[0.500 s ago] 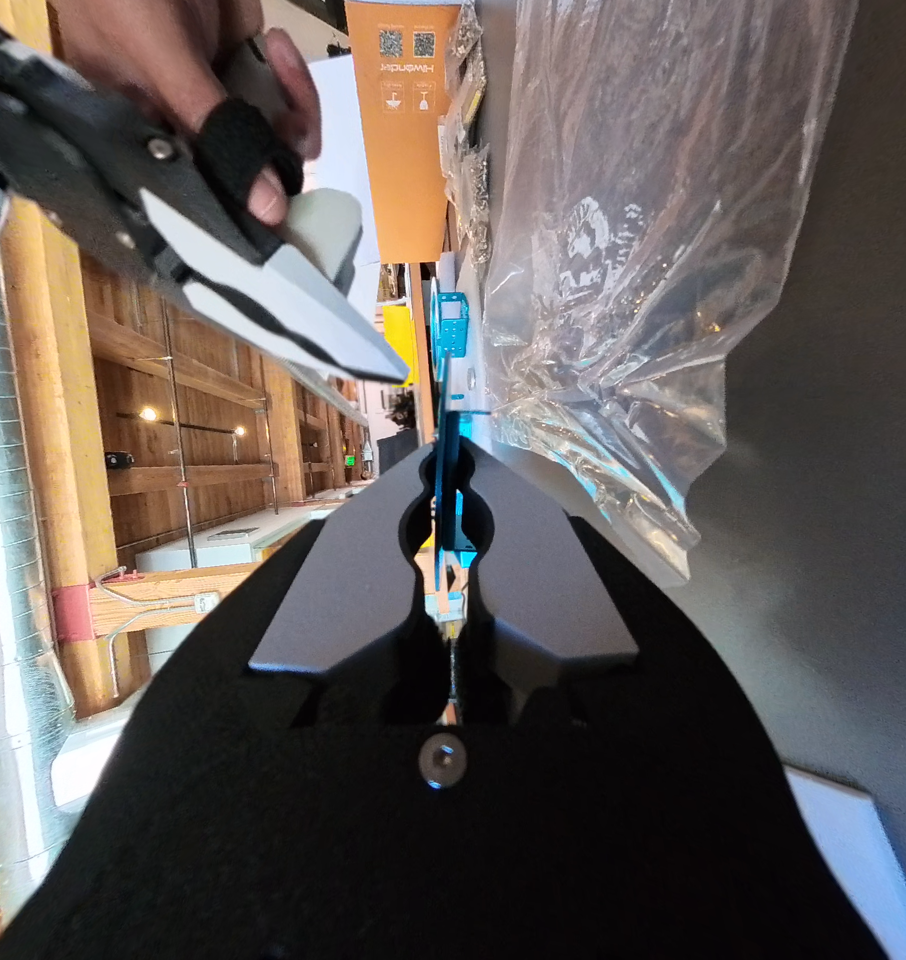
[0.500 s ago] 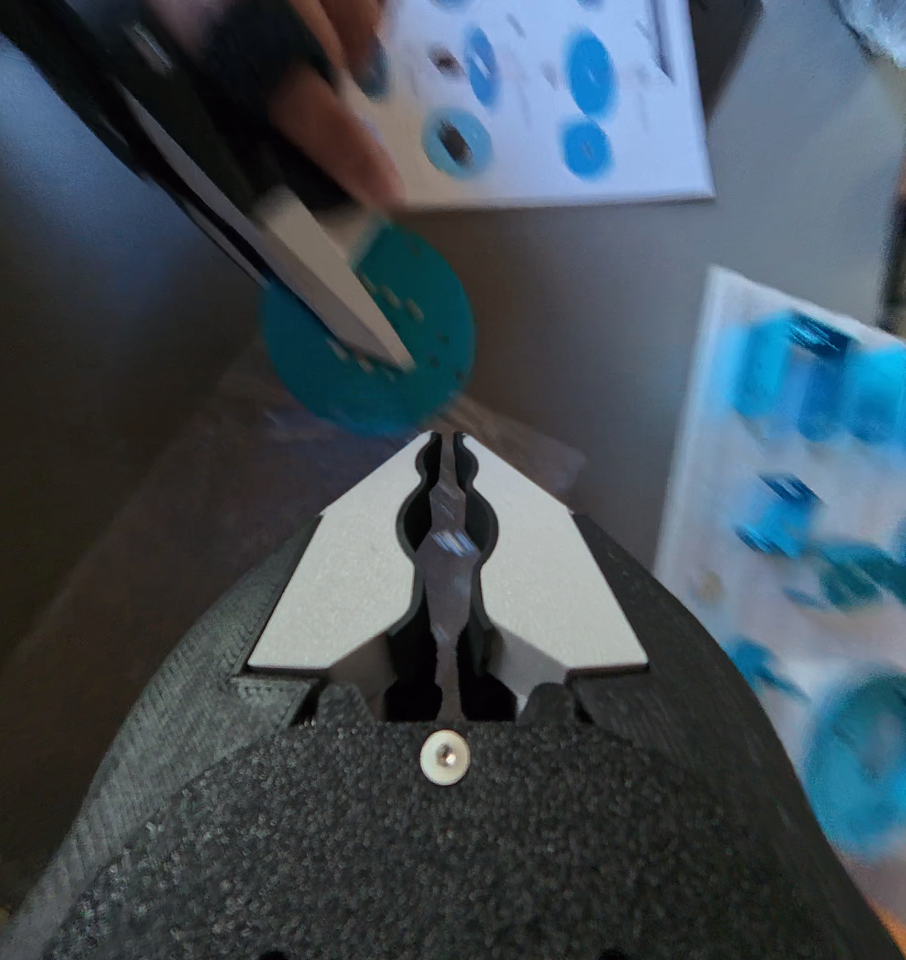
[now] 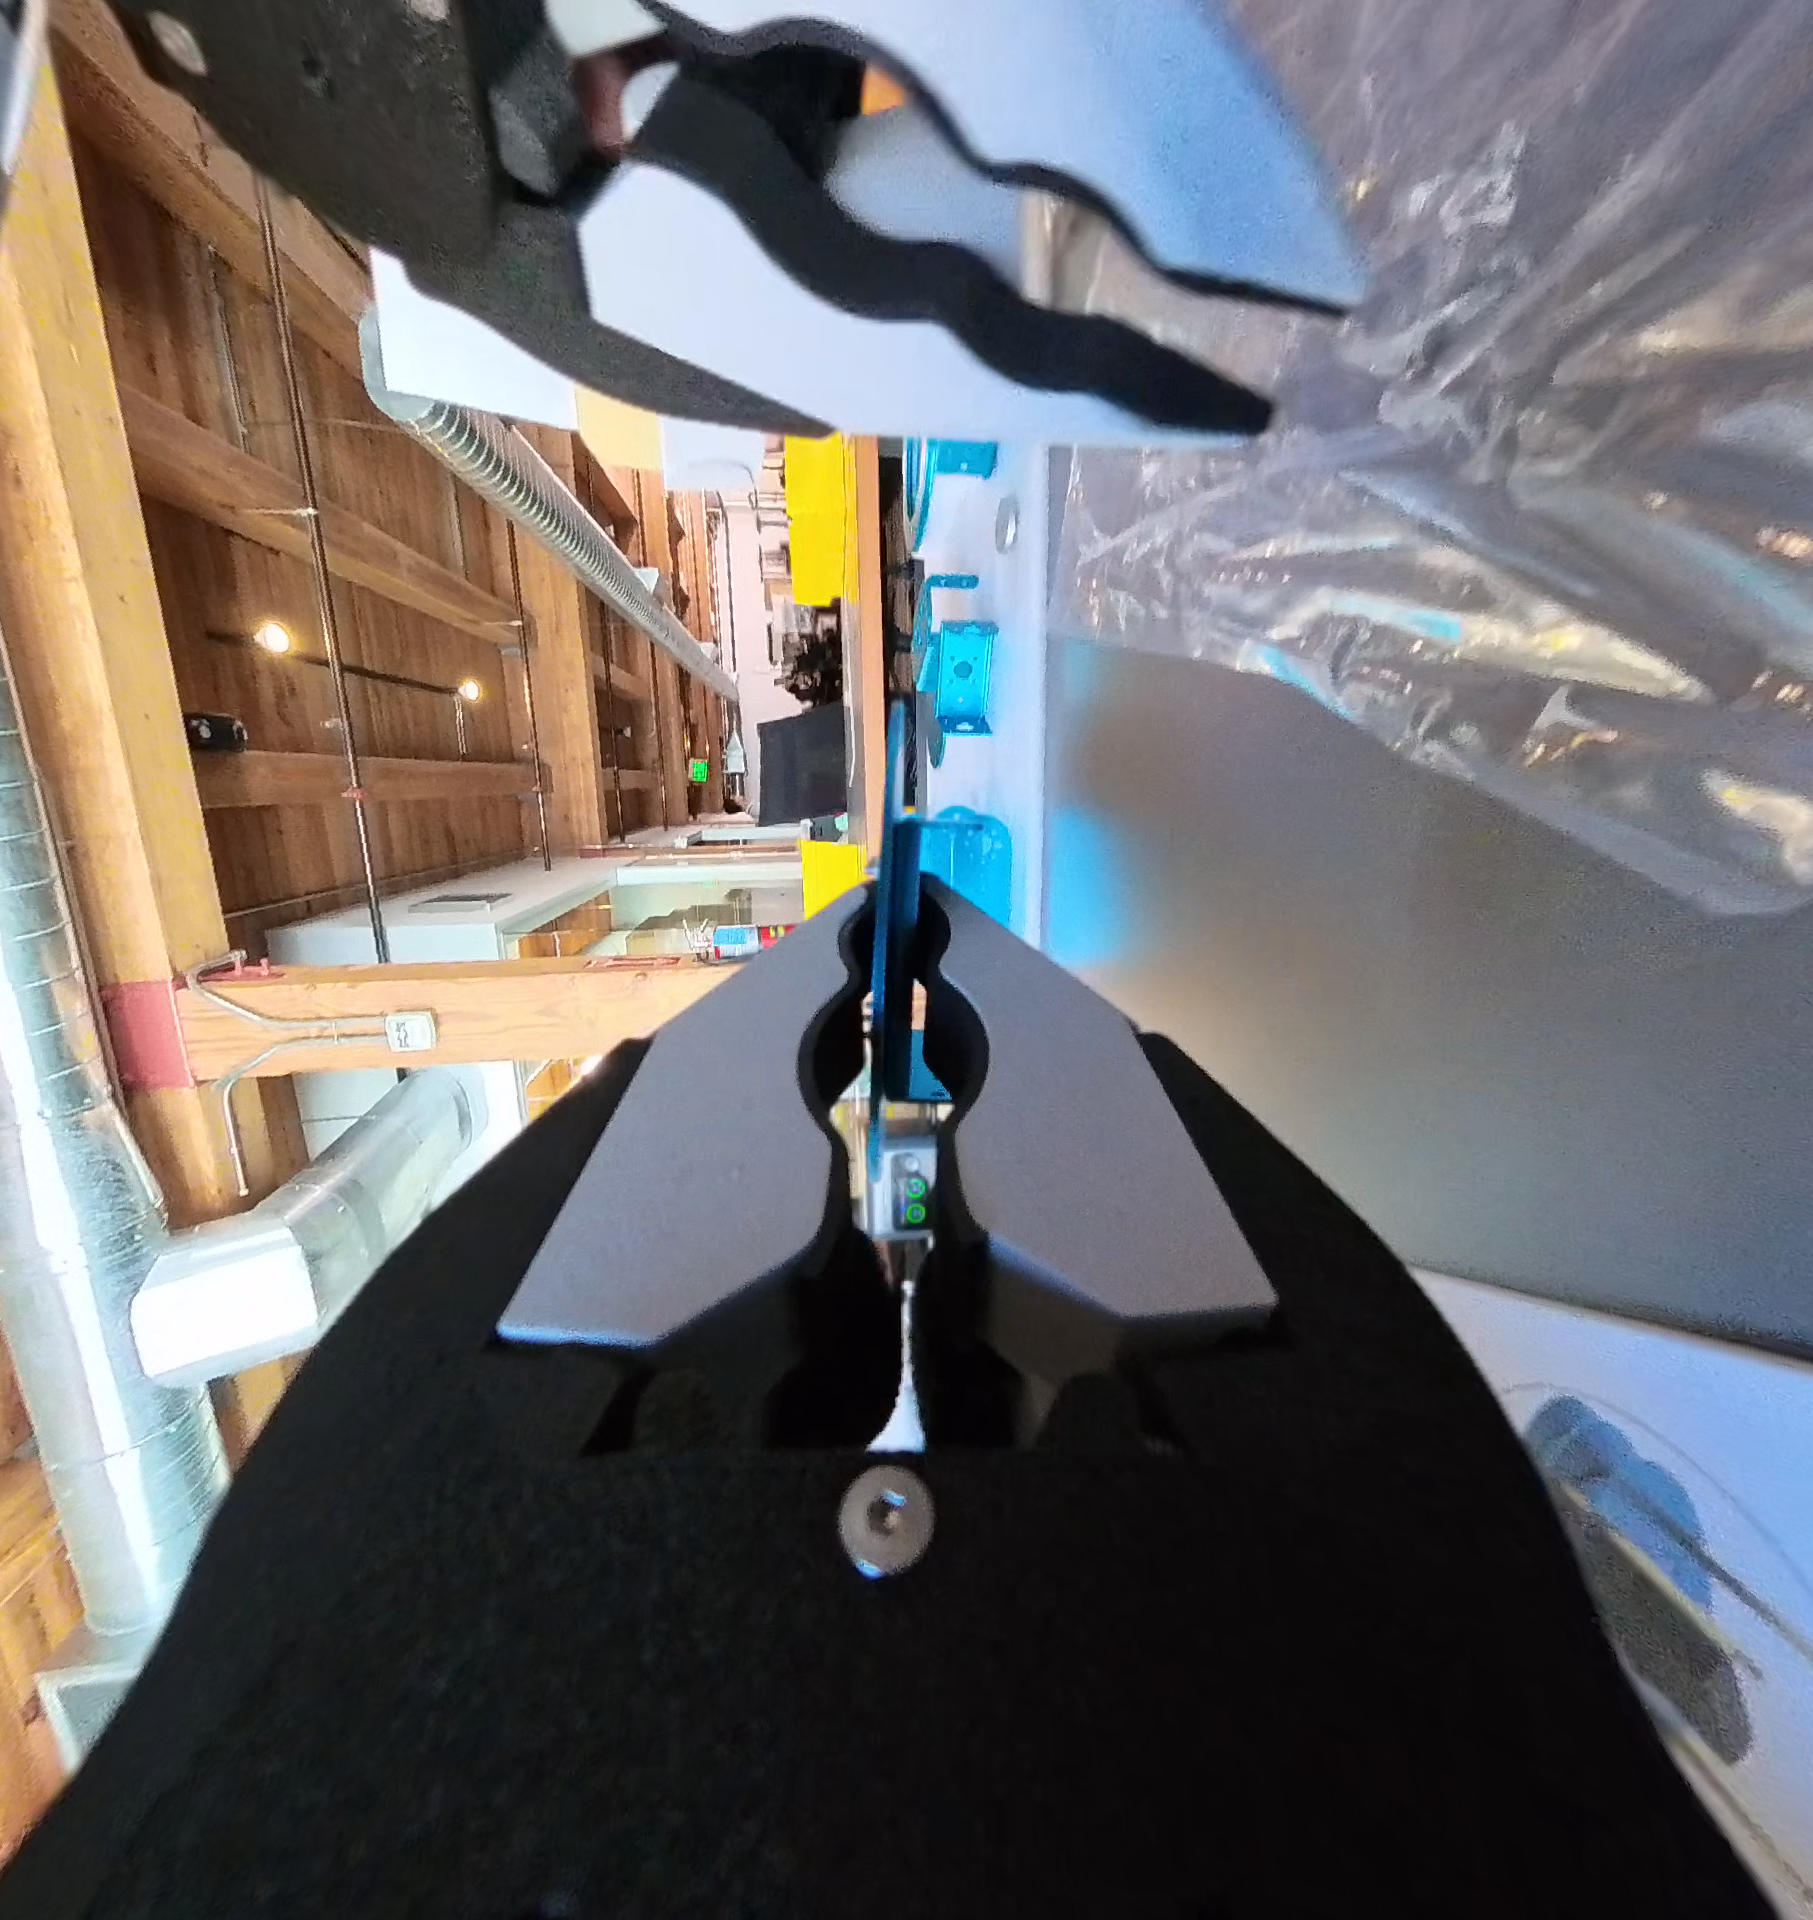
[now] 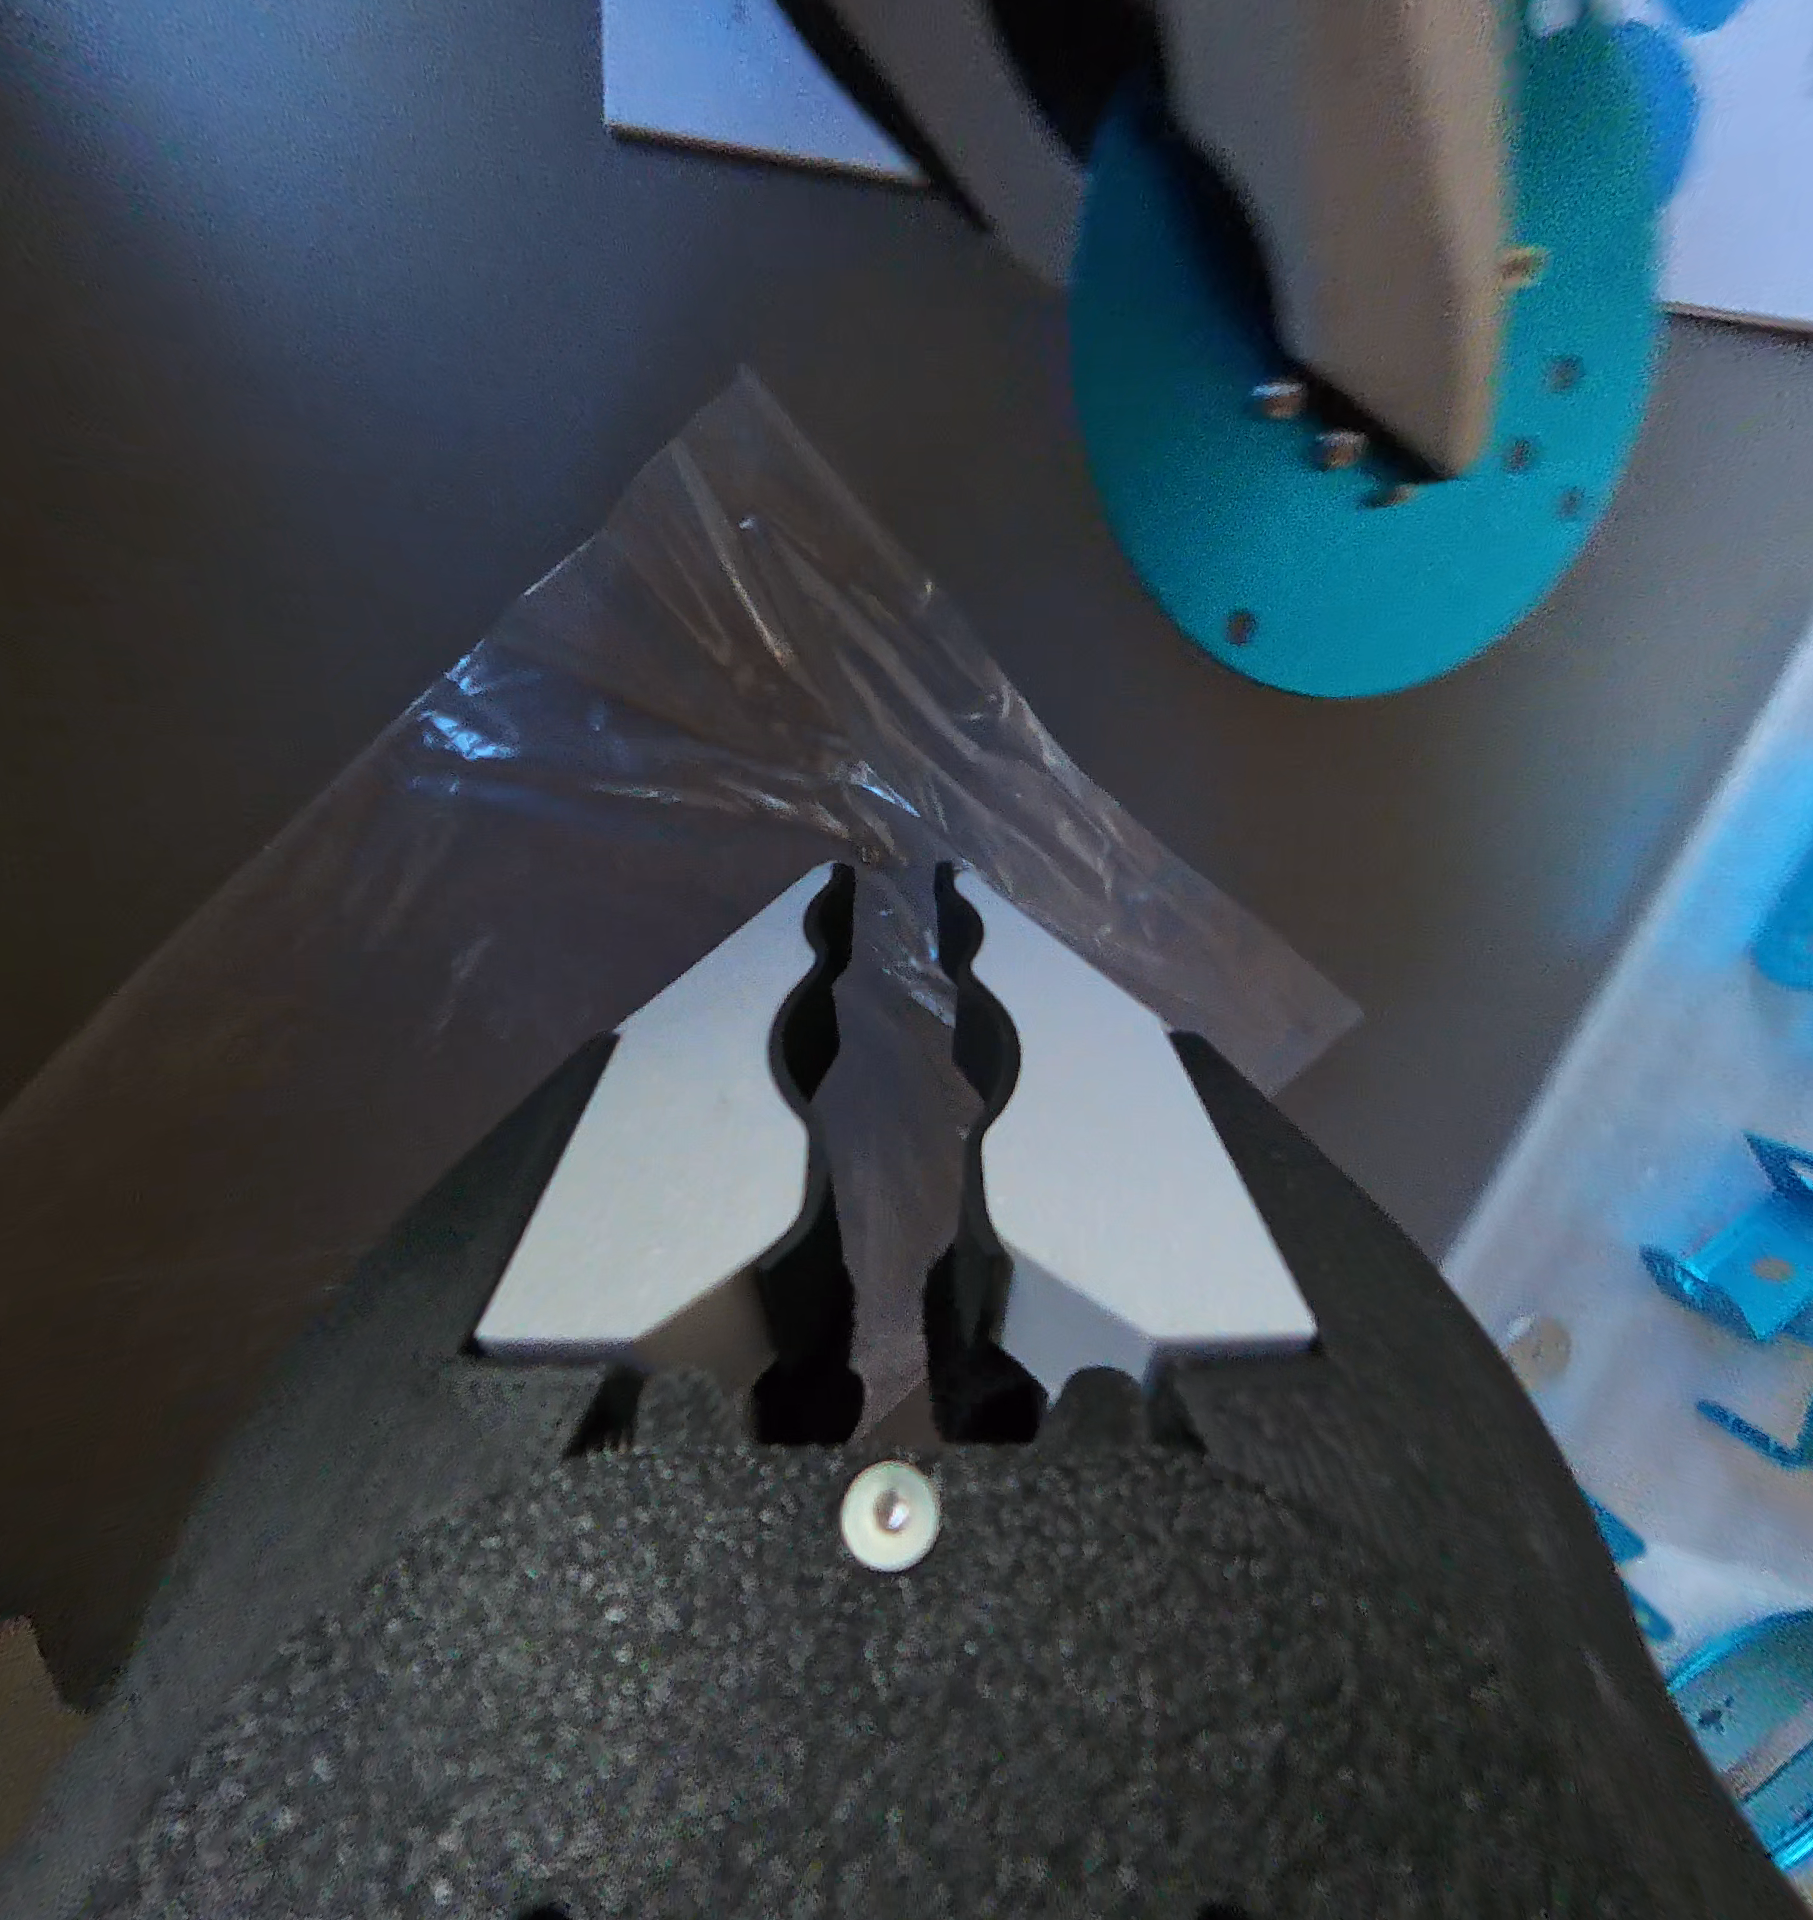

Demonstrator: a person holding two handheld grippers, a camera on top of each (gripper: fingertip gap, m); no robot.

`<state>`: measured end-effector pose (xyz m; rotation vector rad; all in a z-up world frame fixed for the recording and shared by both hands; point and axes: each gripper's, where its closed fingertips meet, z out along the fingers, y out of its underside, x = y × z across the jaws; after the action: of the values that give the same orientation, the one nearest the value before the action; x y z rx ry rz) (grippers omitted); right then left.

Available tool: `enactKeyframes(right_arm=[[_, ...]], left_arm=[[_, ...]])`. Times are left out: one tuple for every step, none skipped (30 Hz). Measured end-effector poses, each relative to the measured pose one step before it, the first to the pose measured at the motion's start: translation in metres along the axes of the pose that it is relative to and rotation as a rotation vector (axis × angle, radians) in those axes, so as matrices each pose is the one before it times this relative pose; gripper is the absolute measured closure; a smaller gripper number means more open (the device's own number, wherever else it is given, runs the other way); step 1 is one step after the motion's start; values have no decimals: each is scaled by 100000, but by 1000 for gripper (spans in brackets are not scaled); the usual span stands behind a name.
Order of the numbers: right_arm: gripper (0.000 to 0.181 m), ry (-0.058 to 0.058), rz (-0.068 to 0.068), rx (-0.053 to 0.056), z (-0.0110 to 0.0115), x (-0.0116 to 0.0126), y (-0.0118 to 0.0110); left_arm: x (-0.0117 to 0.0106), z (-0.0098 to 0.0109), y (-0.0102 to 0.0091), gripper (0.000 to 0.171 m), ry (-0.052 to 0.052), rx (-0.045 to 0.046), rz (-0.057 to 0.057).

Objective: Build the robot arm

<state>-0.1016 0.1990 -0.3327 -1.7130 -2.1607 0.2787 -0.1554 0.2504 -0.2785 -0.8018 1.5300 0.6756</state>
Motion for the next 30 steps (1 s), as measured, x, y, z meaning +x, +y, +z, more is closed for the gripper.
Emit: enactKeyframes(right_arm=[[168, -2006, -1413, -2280, 659, -153, 57], [169, -1491, -901, -1879, 481, -122, 159], [171, -790, -493, -2661, 293, -89, 447], [172, -264, 247, -135, -62, -33, 27], [172, -800, 252, 1741, -266, -184, -321], [172, -294, -447, 1303, -255, -179, -357], [172, 911, -878, 25, -112, -9, -178], [172, 571, -743, -441, 7, 46, -80], [172, -189, 287, 342, 90, 41, -109], [172, -131, 1064, -1562, 169, 175, 291], [172, -132, 1550, -2494, 209, 223, 507], [171, -1178, 1620, -327, 138, 45, 200], [171, -1755, 1326, 1314, 72, -105, -84], [172, -1337, 736, 958, 102, -127, -87], [173, -421, 58, 186, 105, -29, -40], [173, 29, -311, 330, 34, -20, -118], [174, 175, -352, 3, 30, -7, -68], [176, 272, 53, -496, -3, 51, 41], [176, -40, 144, -289, 2, 21, 13], [177, 93, 1, 394, 34, 17, -74], [178, 385, -416, 281, 32, 26, -59], [179, 530, -570, -111, -3, -6, 1], [178, 567, -610, -349, -14, -13, 10], [178, 466, -588, -278, -9, -9, 4], [179, 258, -532, -25, -8, -36, -14], [179, 340, -378, 16, -1, 8, 13], [179, 234, -36, -181, -26, 26, 62], [179, 449, 166, -532, -116, 71, 127], [179, 486, 379, 91, -233, 85, 55], [179, 530, 411, 439, -367, 78, 0]], left_arm=[[37, 71, 347, 170, -67, -1242, 722], [69, 34, 236, 170, -74, -774, 1113], [86, -5, 108, 170, 84, -248, 771], [56, -24, 0, 170, 175, 150, 181], [17, -29, -95, 170, 107, 393, 59], [4, -32, -120, 170, -48, 369, 375], [21, -13, -119, 170, -11, 225, 583], [62, -14, -117, 170, 228, 206, 462], [61, -22, -132, 170, 251, 329, 264], [35, -30, -158, 170, 43, 432, 244], [24, -25, -150, 170, -27, 467, 256], [42, -21, -118, 170, 183, 330, 109], [67, 4, -75, 170, 347, 135, 20], [46, -14, -72, 170, 149, 236, 120], [20, -10, -87, 170, 70, 405, 51], [46, -26, -84, 170, 257, 399, -52], [61, -22, -99, 170, 305, 346, 93], [18, -22, -97, 170, 22, 324, 287], [-8, -32, -121, 170, -53, 355, 244], [35, -17, -105, 170, 238, 274, 19], [32, -1, -67, 170, 245, 78, 20], [-4, -11, -35, 170, -70, 57, 220], [0, -8, -24, 170, -37, 82, 95], [41, 7, 8, 170, 231, -13, -142], [69, 21, 14, 170, 276, -73, -53], [45, 11, -27, 170, 70, 80, 196], [58, -7, -77, 170, 99, 265, 129], [80, 2, -144, 170, 240, 381, 73], [109, -5, -200, 170, 243, 542, 272], [149, -10, -240, 170, 331, 619, 457]])
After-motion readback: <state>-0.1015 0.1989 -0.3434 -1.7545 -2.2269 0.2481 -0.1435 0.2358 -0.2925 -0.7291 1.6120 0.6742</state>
